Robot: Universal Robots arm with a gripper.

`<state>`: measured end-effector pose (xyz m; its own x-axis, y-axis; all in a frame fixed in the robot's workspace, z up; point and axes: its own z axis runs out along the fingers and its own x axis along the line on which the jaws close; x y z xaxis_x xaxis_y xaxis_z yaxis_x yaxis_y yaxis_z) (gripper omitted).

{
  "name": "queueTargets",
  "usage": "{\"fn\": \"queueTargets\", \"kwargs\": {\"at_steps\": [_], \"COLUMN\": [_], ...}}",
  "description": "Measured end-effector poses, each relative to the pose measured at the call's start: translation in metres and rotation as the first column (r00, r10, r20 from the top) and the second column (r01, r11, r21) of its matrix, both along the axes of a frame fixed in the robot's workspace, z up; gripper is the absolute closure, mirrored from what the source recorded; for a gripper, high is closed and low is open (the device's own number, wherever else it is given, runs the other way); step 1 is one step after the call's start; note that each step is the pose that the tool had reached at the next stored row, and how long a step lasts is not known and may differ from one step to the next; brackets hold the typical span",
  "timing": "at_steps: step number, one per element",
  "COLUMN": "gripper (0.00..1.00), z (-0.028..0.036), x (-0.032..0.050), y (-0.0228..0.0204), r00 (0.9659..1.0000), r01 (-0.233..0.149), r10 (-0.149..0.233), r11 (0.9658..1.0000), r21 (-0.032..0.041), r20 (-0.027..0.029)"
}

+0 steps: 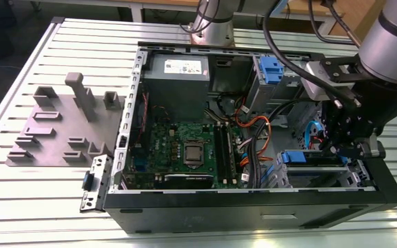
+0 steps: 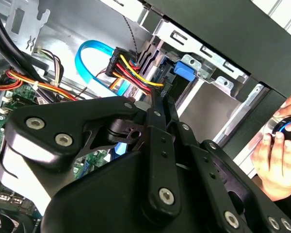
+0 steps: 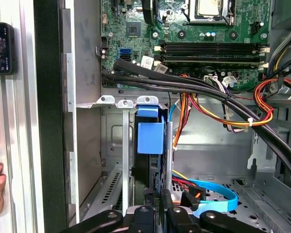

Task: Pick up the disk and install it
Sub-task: 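Insert the first disk wire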

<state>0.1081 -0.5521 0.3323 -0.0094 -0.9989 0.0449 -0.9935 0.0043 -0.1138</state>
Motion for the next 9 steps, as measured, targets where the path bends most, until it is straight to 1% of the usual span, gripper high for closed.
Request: {"fn": "queueTargets", "kwargs": {"at_steps": [9], "gripper": [0.84], "z": [-0.0007], "x": [0.0000], "y": [0.0002], "r00": [1.0000], "r01": [0.005], "r10": [-0.005], "r11": [1.0000], "r21": [0.0005], "r20": [0.0000]}}
